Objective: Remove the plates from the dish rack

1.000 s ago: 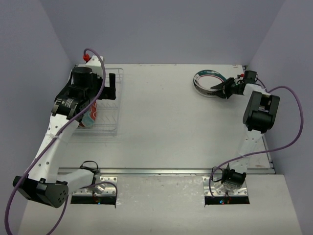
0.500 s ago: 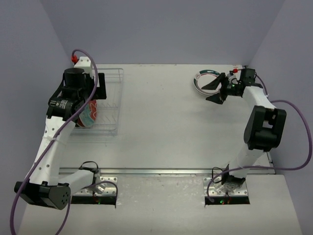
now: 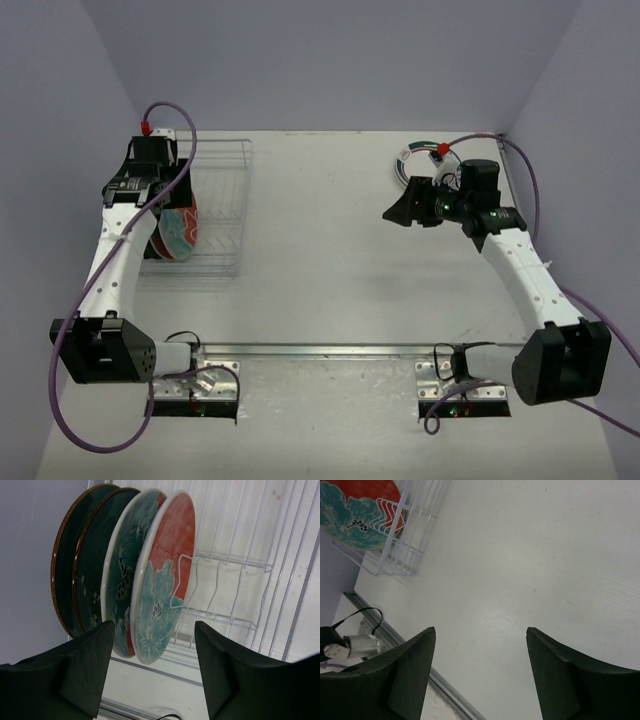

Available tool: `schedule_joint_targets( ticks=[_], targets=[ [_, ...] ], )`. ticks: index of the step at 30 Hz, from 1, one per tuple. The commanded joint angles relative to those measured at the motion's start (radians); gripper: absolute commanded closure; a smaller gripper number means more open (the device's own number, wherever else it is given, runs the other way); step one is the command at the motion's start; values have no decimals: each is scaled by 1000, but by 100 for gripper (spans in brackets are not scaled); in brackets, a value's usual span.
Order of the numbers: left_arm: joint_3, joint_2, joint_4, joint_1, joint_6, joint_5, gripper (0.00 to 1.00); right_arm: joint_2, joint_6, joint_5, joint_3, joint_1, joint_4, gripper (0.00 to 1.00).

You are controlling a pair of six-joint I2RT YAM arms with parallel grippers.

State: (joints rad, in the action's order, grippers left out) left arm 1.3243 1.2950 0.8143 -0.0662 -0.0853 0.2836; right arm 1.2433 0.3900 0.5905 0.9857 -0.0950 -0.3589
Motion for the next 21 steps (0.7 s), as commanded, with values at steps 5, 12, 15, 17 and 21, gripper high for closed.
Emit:
schedule_joint_targets(
  ticks=[5, 12, 15, 17, 21],
  targets=[
    [19, 31, -43, 0, -49, 65, 38, -25, -84, -59, -74, -14, 86, 27],
    [-15, 82, -69, -1, -48, 77, 38, -42, -97, -57, -79, -15, 94, 28],
    [-16, 104, -82, -1, -47, 76, 38, -46, -101, -54, -85, -15, 95, 28],
    [-17, 125, -86, -1, -48, 74, 39, -48, -103, -55, -88, -15, 95, 28],
    [-31, 147, -104, -3, -48, 68, 42, -48, -106, -49, -90, -15, 95, 28]
  ],
)
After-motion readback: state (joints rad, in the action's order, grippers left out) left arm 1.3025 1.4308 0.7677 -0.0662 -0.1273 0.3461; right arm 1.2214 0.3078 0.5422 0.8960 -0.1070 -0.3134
